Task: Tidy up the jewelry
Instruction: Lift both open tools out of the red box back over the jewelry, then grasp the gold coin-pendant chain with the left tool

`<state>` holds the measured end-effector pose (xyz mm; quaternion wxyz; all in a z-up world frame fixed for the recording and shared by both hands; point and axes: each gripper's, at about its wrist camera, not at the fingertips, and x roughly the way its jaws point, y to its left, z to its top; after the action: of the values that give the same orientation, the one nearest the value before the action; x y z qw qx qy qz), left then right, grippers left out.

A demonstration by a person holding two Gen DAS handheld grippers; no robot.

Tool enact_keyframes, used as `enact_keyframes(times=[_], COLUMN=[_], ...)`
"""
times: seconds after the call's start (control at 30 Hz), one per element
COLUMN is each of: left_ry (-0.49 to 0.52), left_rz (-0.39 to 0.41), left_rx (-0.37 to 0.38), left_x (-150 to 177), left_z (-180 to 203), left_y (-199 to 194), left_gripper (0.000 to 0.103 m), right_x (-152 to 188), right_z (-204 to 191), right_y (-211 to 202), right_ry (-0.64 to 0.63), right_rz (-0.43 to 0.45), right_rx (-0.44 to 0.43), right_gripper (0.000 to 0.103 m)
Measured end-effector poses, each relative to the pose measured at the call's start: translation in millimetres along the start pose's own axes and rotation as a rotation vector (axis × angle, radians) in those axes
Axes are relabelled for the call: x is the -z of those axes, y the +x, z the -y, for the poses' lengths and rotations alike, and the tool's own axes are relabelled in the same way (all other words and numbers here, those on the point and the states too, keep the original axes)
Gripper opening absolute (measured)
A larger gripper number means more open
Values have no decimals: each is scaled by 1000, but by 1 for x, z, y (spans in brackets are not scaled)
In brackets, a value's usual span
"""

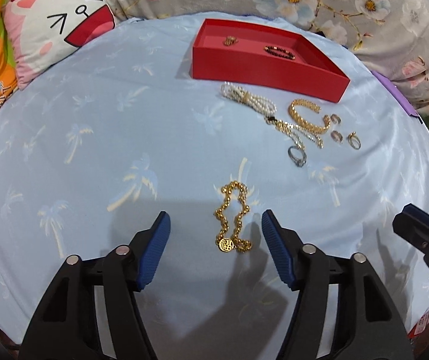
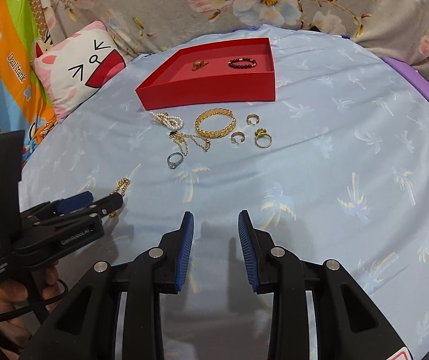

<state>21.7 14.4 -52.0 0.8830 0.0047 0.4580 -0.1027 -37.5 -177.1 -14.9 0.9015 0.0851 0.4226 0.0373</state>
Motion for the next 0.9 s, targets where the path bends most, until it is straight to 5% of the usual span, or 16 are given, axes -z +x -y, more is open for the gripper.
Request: enact_keyframes(times=[0.1, 0.37, 0.9], left_ry=[14, 7, -31], left_rz=[18, 28, 20], left_rx=[-18, 15, 102], left_x=[0, -1, -6], left_z=[3, 2, -1], left_y=[-1, 0, -10], left_gripper=[52, 7, 0], right_x=[0, -3, -7], right_z=[0, -2, -6], right_y=[0, 5, 8], right_ry=[1, 8, 1], right_rz=[-1, -13, -4], right_rx=[-1, -5, -13], right_gripper=[31, 31, 31])
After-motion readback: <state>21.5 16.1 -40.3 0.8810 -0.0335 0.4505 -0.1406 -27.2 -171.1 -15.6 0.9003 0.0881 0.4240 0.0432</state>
